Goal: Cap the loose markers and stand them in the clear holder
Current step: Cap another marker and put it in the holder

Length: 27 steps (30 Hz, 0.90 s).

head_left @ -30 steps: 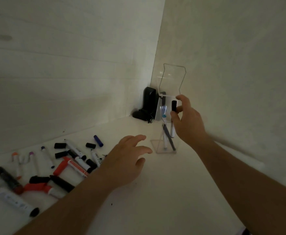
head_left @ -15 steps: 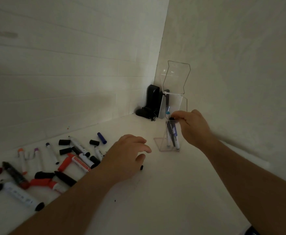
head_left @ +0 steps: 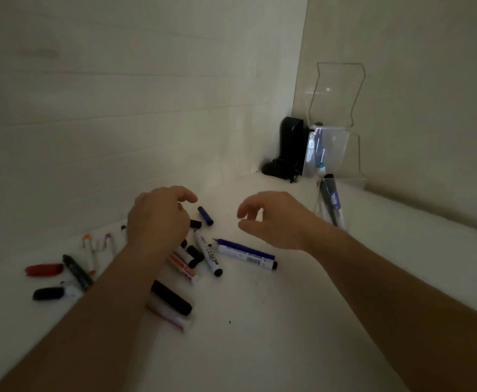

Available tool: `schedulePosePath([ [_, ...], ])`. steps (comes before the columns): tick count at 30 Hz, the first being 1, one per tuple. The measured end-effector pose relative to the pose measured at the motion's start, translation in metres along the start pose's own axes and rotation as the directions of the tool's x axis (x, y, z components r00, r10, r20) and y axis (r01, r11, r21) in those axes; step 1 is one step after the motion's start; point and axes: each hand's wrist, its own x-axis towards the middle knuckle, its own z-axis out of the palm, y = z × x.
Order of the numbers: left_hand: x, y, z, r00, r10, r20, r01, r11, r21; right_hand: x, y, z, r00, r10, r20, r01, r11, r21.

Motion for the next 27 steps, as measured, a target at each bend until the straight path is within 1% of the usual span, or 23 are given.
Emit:
schedulePosePath([
  [1,0.000,-0.002,0.001,1.000,-0.012,0.011,0.012,1.000,-0.002,0.005,0.003,0.009,0.995,0.019,0.095,-0.017,1.000,-0.017],
  [2,0.001,-0.004,0.001,1.000,-0.021,0.016,0.021,1.000,-0.006,0.008,0.007,0.017,0.987,0.036,0.160,-0.032,0.999,-0.026],
  [3,0.002,-0.005,0.002,0.999,-0.026,0.017,0.027,1.000,-0.010,0.011,0.011,0.022,0.980,0.052,0.190,-0.050,0.999,-0.015],
  [6,0.003,-0.006,0.005,0.999,-0.032,0.011,0.032,0.999,-0.001,0.013,0.026,0.030,0.978,0.099,0.184,-0.122,0.986,0.116],
  [10,0.004,-0.001,0.008,0.999,-0.033,0.012,0.033,0.999,0.013,0.016,0.037,0.034,0.984,0.071,0.163,-0.098,0.981,0.167],
  [12,0.010,0.002,0.008,0.999,-0.019,0.036,0.019,1.000,0.023,0.016,0.038,0.034,0.981,0.060,0.185,-0.098,0.973,0.208],
  [15,0.026,0.010,0.011,0.986,0.040,0.163,-0.057,0.994,0.097,0.015,0.037,0.034,0.973,0.051,0.225,-0.099,0.973,0.208],
  [18,0.040,0.020,0.019,0.939,0.082,0.334,-0.150,0.971,0.184,0.015,0.038,0.036,0.983,0.040,0.182,-0.077,0.976,0.203],
  [20,0.045,0.024,0.023,0.905,0.085,0.416,-0.210,0.942,0.262,0.014,0.039,0.036,0.988,0.041,0.146,-0.071,0.975,0.211],
  [22,0.048,0.028,0.027,0.880,0.068,0.470,-0.238,0.920,0.312,0.014,0.041,0.035,0.992,0.063,0.109,-0.088,0.966,0.242],
  [24,0.049,0.031,0.030,0.862,0.042,0.505,-0.237,0.914,0.329,0.014,0.042,0.033,0.993,0.083,0.087,-0.103,0.962,0.253],
  [27,0.051,0.028,0.038,0.864,0.058,0.500,-0.259,0.903,0.342,0.011,0.040,0.033,0.988,0.102,0.117,-0.124,0.972,0.200],
])
